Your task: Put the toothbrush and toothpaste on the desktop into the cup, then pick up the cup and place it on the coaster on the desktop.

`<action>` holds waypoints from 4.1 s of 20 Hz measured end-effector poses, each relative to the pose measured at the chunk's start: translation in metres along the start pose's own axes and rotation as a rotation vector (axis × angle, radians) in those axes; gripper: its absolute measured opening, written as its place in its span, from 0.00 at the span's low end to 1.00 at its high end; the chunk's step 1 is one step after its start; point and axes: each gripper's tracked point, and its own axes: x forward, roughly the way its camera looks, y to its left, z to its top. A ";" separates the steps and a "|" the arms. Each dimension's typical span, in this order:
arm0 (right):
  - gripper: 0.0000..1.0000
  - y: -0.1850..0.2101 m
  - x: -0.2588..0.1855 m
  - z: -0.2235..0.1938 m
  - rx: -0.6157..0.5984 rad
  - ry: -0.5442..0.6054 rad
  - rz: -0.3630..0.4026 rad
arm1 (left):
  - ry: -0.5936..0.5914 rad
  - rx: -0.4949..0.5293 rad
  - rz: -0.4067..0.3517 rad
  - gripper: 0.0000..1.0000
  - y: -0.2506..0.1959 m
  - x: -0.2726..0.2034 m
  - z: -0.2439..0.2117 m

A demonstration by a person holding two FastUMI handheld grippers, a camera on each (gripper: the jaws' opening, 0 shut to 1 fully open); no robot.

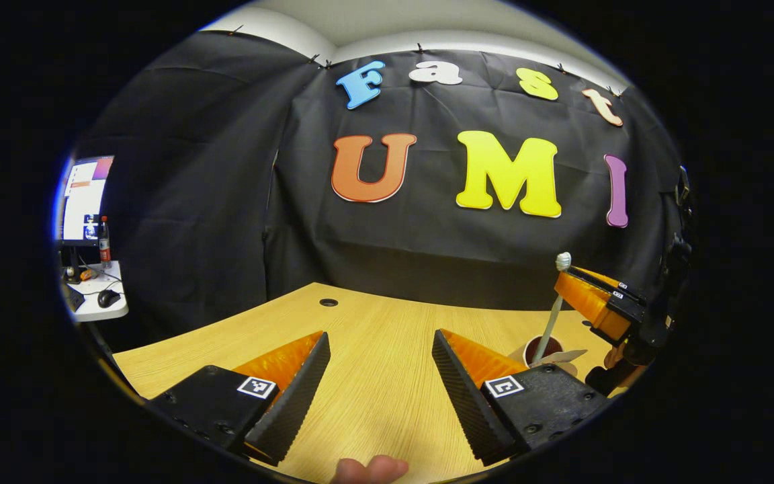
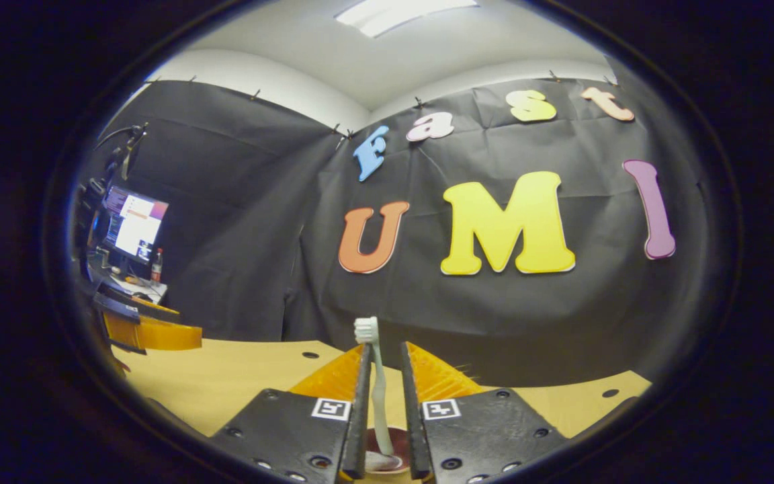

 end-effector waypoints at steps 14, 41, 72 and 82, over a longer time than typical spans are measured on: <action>0.75 -0.011 -0.020 -0.020 0.025 0.062 -0.005 | -0.011 0.003 -0.032 0.97 -0.020 -0.010 0.008; 0.94 -0.032 -0.104 0.019 0.080 0.062 -0.094 | 0.100 0.087 -0.194 0.97 -0.077 -0.047 -0.024; 0.95 -0.188 -0.298 0.043 0.264 -0.028 -0.534 | 0.880 0.481 -0.496 1.00 -0.181 0.019 -0.134; 0.95 -0.187 -0.305 0.027 0.274 0.022 -0.551 | 0.879 0.525 -0.449 0.58 -0.212 0.040 -0.126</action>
